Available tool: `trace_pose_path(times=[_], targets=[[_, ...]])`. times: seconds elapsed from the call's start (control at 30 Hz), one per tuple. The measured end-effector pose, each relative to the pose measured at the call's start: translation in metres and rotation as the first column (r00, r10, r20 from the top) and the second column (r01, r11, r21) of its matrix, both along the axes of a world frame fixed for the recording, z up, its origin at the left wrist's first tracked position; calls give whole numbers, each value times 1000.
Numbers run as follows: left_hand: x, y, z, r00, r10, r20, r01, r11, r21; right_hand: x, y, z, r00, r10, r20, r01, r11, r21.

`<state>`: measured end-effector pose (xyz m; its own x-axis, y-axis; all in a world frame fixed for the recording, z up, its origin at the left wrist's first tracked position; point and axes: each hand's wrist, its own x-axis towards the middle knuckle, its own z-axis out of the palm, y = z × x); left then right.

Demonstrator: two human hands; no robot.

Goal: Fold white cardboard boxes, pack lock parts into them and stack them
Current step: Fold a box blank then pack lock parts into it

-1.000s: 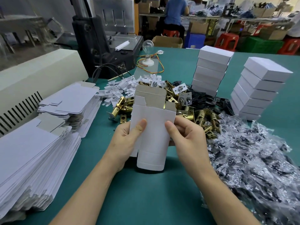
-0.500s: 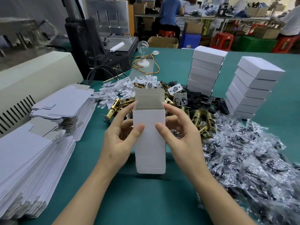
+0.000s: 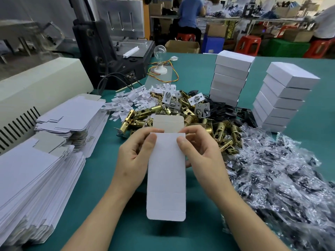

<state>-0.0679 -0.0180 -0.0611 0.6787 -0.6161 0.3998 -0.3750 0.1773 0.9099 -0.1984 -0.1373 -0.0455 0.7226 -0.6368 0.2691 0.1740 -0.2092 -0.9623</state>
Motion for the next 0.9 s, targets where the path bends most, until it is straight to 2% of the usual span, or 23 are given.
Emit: trace_pose_path(times=[0.2,0.33,0.43,0.57,0.9], targets=[[1,-1,0,995,10,95,-7,999,-31,0,-1,-1,999,-34,10,34,999,-9],[2,0,-2,1000,-24,18,25,995,-98,1,-1,-3,999,-47,5,47,999,12],[2,1,0,998,-56,25,58,996,-71,1,-1,-5,998,-69,5,69,997,47],[3,1,0,988,-95,123,100,994,-33,0,-2,-1,999,-35,9,35,999,1],[5,-1,1,969,-149,-196,155,988,17,-2,-3,-1,998,7,-62,-10,998,-55]])
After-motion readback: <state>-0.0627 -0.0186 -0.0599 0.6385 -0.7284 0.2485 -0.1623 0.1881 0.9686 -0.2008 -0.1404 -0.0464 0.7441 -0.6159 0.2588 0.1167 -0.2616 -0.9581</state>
